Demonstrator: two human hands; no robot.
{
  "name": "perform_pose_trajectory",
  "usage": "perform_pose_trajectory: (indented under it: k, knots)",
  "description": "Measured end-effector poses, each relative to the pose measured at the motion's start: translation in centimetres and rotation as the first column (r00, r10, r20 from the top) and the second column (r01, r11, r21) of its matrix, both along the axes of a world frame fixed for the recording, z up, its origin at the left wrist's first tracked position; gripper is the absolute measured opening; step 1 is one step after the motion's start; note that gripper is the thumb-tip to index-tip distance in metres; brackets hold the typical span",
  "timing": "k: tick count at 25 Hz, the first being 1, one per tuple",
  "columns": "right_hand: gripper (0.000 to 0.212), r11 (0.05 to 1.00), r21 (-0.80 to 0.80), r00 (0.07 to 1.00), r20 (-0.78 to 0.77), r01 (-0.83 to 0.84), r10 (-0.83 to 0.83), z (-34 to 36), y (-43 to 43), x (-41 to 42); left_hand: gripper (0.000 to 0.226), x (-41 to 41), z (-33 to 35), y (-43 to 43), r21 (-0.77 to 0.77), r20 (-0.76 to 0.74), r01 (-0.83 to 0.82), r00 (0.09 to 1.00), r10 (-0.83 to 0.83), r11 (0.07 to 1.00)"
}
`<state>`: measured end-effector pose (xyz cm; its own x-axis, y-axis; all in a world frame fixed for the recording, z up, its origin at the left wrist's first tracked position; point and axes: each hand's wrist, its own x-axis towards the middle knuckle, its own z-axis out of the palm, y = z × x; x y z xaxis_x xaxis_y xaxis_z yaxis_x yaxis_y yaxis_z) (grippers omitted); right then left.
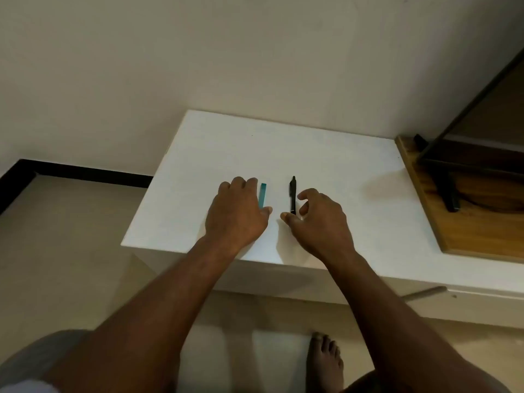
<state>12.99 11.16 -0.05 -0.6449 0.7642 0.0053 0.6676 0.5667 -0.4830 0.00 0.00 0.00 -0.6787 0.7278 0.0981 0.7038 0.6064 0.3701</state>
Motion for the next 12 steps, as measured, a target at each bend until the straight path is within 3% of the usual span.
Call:
perform_pose_trajectory:
  k: [7,12]
  knots:
    - [0.059,1.0,-0.002,1.0,0.011,0.03,-0.03,-0.13,-0.18,-0.31,0.073,-0.36,0.0,0.28,0.0,0.069,-0.009,0.998,0.009,1.0]
    - [0.043,0.994,-0.057,0.995,0.038,0.097,-0.095,0.22,-0.15,-0.25,0.072,-0.27,0.28,0.42,0.009,0.064,0.0,0.998,-0.001,1.0]
